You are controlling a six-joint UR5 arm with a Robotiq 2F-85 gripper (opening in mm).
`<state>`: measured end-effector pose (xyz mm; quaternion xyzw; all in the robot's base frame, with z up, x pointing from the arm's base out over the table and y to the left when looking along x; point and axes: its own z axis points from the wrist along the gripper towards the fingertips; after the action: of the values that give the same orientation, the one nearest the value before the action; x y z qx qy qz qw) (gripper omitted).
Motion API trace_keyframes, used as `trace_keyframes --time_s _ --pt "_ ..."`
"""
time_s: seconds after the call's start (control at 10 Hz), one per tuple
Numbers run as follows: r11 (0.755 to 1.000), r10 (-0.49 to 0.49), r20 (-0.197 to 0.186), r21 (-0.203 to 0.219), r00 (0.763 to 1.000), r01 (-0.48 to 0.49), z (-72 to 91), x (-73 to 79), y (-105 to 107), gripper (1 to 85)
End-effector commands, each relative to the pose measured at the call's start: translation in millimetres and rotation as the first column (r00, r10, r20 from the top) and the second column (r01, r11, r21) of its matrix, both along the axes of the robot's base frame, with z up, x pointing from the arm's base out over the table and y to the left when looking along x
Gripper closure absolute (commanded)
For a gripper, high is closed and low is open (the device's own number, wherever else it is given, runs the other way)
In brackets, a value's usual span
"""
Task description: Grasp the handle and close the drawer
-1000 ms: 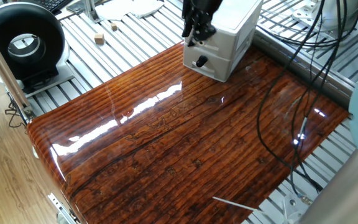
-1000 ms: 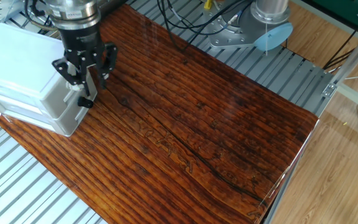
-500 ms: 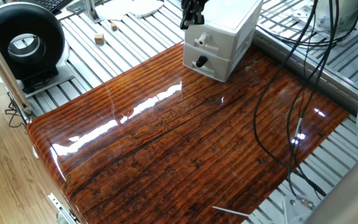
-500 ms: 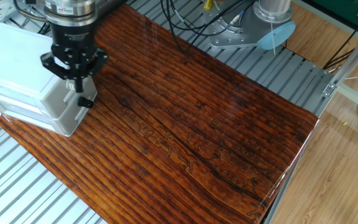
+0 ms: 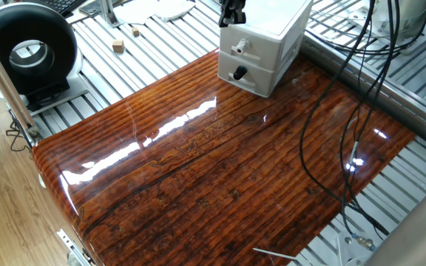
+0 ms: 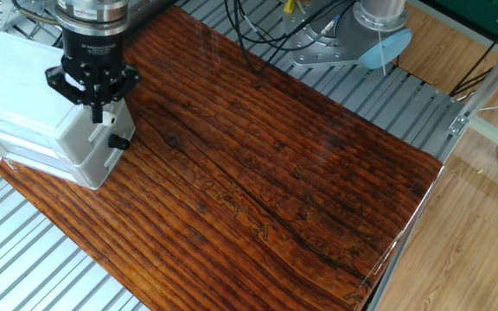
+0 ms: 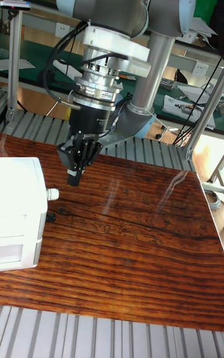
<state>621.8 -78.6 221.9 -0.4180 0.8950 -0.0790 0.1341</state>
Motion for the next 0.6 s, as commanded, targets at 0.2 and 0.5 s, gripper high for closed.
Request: trace_keyframes --time_s 0.2,0.5 --pt "0.849 -0.5 -0.069 0.159 0.863 0.504 2.4 -10.9 4 84.7" --pt "0.639 -0.715 -0.172 0.233 0.677 0.733 -0.5 -17.1 21 84.7"
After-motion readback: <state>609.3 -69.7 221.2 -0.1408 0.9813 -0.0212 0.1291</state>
